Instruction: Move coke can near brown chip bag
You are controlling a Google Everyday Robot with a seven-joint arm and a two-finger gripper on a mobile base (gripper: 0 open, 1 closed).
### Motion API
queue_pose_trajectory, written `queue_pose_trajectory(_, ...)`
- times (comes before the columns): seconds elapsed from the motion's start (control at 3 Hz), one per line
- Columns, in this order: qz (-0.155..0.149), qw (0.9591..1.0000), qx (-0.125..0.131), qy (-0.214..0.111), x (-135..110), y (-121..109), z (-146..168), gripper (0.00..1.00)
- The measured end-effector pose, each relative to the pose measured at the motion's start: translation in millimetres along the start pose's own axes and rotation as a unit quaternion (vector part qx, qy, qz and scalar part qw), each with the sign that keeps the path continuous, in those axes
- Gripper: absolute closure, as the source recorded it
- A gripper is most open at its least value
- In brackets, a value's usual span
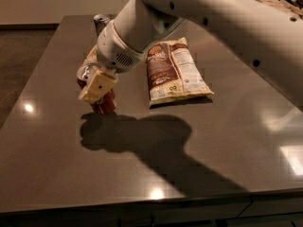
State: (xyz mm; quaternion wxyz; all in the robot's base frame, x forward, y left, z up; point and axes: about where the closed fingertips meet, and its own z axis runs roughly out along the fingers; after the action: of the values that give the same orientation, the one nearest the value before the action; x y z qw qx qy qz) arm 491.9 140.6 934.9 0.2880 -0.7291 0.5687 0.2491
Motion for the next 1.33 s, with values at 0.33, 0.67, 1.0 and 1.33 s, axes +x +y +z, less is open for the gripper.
queue_pose_trajectory(0.33,0.014,0.9996,0.02,0.012,27.9,-26.8,-26.1,1.0)
queue_pose_trajectory(0.67,0.034,0.9988,0.03,0.019,55.9,-43.5,-39.6,1.0)
queue_pose_trajectory(1.0,0.053,0.998,0.032,0.014,74.2,-52.1,-45.2,0.87)
queue_pose_trajectory(1.33,0.067,0.9973,0.031,0.007,85.1,-55.7,-45.1,0.65)
